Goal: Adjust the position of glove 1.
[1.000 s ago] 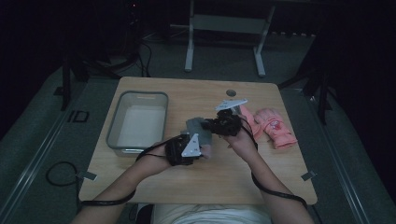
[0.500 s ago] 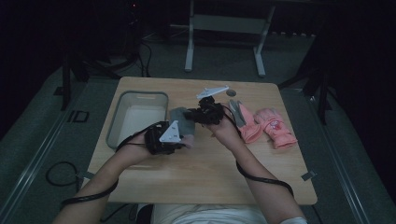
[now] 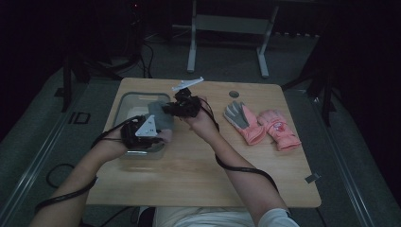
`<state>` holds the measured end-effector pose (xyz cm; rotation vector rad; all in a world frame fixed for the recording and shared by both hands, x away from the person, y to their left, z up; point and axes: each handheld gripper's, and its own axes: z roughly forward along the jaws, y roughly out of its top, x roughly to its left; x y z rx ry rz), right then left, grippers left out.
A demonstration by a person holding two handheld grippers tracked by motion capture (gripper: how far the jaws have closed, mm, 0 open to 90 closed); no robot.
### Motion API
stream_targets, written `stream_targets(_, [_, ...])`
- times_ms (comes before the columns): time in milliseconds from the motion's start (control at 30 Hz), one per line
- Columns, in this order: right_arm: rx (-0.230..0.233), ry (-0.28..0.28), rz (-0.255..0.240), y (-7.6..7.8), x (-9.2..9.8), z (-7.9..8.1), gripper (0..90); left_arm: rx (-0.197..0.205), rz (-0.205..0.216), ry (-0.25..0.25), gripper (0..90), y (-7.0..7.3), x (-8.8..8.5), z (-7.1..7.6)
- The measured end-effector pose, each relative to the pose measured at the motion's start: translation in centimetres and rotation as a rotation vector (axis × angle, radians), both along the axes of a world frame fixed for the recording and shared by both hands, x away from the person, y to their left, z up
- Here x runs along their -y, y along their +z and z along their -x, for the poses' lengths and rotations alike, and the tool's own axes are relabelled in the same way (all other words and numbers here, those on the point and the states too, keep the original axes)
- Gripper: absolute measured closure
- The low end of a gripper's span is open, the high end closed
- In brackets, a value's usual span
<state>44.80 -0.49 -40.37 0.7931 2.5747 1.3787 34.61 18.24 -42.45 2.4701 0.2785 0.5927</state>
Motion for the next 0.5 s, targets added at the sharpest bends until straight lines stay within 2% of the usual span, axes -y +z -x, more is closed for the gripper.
stream_targets(233, [-0.011, 0.006, 0.007, -0.5, -3.0, -1.1, 76.6, -0.024, 0.0, 0.009, 71.5, -0.7, -3.0, -1.4])
stream_targets(300, [-0.028, 0.001, 0.002, -0.8, -3.6, -1.6, 76.5, -0.053, 0.018, 0.013, 71.5, -1.0, -3.7, -2.0])
stream_targets(400, [-0.036, -0.007, 0.01, -1.4, -4.4, -2.1, 76.4, -0.073, 0.001, 0.003, 71.2, -1.7, -4.4, -2.8])
stream_targets(500, [-0.029, -0.019, 0.037, -2.2, -5.0, -2.5, 76.3, -0.098, -0.011, 0.012, 71.3, -2.4, -4.7, -3.7])
